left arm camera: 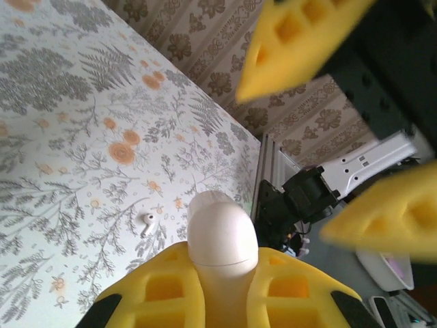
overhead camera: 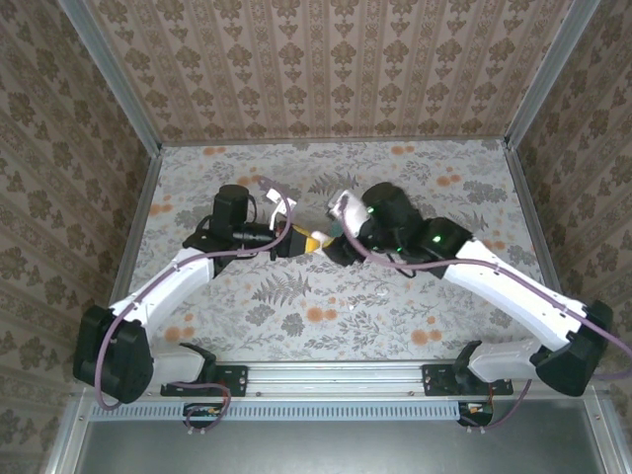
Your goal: Insert the wireless bluetooth earbuds into the charging case
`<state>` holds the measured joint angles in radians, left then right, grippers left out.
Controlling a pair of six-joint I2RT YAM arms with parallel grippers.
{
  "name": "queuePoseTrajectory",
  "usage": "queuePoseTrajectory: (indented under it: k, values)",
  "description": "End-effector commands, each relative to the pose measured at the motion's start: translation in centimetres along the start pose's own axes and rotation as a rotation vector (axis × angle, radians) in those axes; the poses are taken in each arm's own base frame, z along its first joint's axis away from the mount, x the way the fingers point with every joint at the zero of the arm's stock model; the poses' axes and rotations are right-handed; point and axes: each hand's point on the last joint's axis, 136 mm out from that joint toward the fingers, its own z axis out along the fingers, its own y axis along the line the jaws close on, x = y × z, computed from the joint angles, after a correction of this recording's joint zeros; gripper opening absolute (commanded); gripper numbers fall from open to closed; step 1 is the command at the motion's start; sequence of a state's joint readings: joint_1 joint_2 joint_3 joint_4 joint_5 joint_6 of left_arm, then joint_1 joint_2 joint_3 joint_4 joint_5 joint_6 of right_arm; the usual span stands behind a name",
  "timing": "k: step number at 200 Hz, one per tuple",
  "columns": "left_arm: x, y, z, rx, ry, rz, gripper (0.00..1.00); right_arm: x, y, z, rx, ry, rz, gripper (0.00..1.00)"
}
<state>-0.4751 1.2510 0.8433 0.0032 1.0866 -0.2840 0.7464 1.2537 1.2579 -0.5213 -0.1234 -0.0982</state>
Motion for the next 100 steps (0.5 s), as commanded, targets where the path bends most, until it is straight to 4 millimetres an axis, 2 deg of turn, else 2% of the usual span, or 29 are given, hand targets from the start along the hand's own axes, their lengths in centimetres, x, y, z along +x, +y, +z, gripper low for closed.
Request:
queuePoseTrajectory:
  k: [1, 25, 45, 100]
  values:
    - [-1.0, -1.2, -0.8, 0.008, -0.051, 0.155, 0.0, -1.8, 1.1, -1.6, -0.206, -0.112, 0.228, 0.69]
    - [-1.4, -2.0, -1.3, 0.004, -0.089, 0.264, 0.0, -2.0, 1.3, -1.2, -0.329, -0.11, 0.356, 0.68]
    - [-1.5, -2.6, -1.7, -0.008, -0.113, 0.349, 0.0, -1.7, 1.9, -0.2, -0.398, -0.092, 0.396, 0.68]
    - [-1.3, -2.5, -2.0, -0.033, -0.144, 0.367, 0.0, -1.3, 2.9, 1.2, -0.488, -0.072, 0.419, 0.68]
